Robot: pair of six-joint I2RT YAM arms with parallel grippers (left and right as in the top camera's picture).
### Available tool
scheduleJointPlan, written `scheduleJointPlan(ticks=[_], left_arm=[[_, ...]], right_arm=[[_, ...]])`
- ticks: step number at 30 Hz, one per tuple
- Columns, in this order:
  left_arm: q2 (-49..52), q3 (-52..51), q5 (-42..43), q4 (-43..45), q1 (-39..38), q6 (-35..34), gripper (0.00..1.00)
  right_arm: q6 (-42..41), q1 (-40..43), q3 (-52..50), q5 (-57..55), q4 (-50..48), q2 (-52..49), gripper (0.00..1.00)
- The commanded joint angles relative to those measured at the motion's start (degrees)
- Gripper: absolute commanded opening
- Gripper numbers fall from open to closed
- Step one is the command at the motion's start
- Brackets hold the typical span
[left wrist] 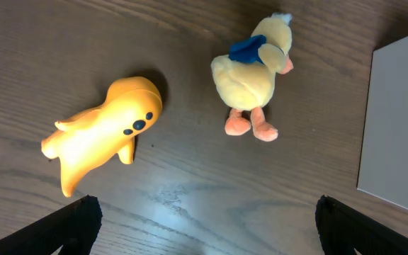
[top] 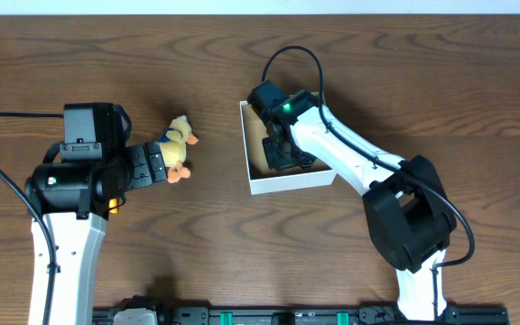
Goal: Pack container
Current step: 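Lower the black toy into the box and open the right gripper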
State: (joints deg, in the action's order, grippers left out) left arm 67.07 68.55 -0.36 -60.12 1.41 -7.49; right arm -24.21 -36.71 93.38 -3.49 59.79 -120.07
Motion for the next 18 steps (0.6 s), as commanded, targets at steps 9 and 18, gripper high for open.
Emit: scheduleJointPlan(ticks=[9,18], left_arm=[[0.28,1.05,-0.24,-0.70,0.24,0.09,0.98],[0.28,1.05,-0.24,-0.74,0.24,0.09,0.98]], right_arm=[[-0.39,0.00,0.57,-1.01,-0.74,-0.66,0.13],[-1.99,0.96,0.57,-2.38,-3.21,-3.74,0.17]])
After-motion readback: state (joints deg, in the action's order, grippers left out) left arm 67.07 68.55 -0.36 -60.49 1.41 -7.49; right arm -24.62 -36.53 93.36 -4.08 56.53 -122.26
